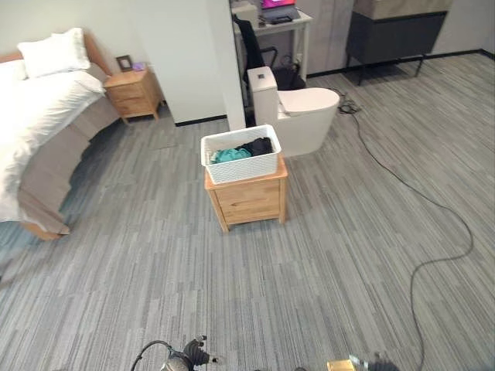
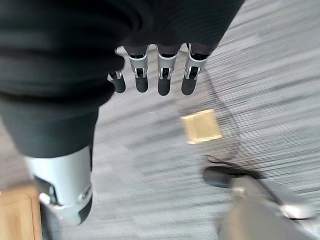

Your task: Grab the laundry basket,head to the washer,open it,put in the laundry and shut it.

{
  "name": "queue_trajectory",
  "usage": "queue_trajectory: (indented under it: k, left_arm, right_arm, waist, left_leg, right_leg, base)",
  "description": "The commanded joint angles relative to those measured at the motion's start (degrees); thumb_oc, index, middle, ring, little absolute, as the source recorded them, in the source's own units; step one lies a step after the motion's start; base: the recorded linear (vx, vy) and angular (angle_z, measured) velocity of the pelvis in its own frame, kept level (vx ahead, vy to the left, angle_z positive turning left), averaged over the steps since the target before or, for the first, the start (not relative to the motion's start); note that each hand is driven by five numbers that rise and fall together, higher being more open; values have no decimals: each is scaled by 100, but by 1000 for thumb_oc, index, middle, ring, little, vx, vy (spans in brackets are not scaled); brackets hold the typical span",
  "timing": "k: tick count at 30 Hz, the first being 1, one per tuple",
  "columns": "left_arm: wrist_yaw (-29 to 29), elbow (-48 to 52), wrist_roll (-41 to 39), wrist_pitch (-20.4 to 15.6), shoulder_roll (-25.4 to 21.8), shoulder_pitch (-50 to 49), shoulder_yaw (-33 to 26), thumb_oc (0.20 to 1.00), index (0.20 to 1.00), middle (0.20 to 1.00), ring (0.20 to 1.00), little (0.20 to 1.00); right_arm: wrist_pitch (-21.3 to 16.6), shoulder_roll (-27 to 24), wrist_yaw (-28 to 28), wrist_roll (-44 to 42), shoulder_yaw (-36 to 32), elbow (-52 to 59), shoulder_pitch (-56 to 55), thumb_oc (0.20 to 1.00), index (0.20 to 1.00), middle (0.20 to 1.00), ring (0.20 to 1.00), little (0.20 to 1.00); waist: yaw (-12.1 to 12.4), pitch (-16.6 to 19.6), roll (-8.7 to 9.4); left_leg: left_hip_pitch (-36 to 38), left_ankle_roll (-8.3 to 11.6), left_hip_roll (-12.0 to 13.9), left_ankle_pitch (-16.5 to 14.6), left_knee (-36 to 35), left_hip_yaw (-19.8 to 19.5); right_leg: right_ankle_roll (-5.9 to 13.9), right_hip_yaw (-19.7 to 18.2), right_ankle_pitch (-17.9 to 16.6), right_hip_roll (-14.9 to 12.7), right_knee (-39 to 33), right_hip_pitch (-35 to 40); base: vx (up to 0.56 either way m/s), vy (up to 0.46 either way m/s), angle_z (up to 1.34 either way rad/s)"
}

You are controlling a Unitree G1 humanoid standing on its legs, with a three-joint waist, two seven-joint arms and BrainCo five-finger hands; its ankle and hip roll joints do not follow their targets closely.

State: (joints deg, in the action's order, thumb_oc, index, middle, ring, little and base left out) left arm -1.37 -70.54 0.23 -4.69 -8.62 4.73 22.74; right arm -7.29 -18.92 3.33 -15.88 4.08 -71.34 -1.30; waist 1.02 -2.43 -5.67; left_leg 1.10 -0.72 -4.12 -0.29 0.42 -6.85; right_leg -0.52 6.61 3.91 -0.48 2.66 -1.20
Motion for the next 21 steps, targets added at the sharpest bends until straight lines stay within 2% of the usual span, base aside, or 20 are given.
queue_trajectory:
  k: [1,6,9,16,21]
  left_arm:
    - [-26,-95,-112,-257,-44,172,-147,1000,1000,1000,1000,1000]
    - [-193,-183,-459,-319,21,159,-448,1000,1000,1000,1000,1000]
    - [-363,-221,-395,-358,12,132,-560,1000,1000,1000,1000,1000]
    - [-346,-427,-626,-363,-6,98,-815,1000,1000,1000,1000,1000]
    - [-501,-11,-906,-515,-94,56,-955,1000,1000,1000,1000,1000]
  right_arm:
    - [-235,-43,-179,-266,273,183,-11,1000,1000,1000,1000,1000]
    - [-262,55,-176,-350,303,120,0,1000,1000,1000,1000,1000]
    - [-299,98,-92,-264,331,114,-19,1000,1000,1000,1000,1000]
    - [-332,-16,-240,-486,245,261,84,1000,1000,1000,1000,1000]
    - [-461,-71,-258,-761,90,574,72,1000,1000,1000,1000,1000]
  waist:
    - [43,-30,335]
    - [74,-43,362]
    - [101,-26,391]
    - [138,71,456]
    - [184,39,479]
  left_leg:
    - [158,277,172,15,-542,-361]
    - [183,288,170,35,-542,-389]
    - [213,284,170,27,-542,-370]
    - [372,247,176,-56,-542,-314]
    - [449,216,170,-127,-456,-342]
  right_leg:
    - [667,-65,-109,-276,-551,459]
    - [650,-18,-91,-272,-541,501]
    - [655,-28,-105,-274,-575,559]
    - [658,-68,-58,-253,-565,707]
    - [628,-74,56,-264,-290,679]
  base:
    - [0,0,0]
    - [-2,-4,1]
    - [0,0,0]
    - [29,2,-2]
    - [6,3,-2]
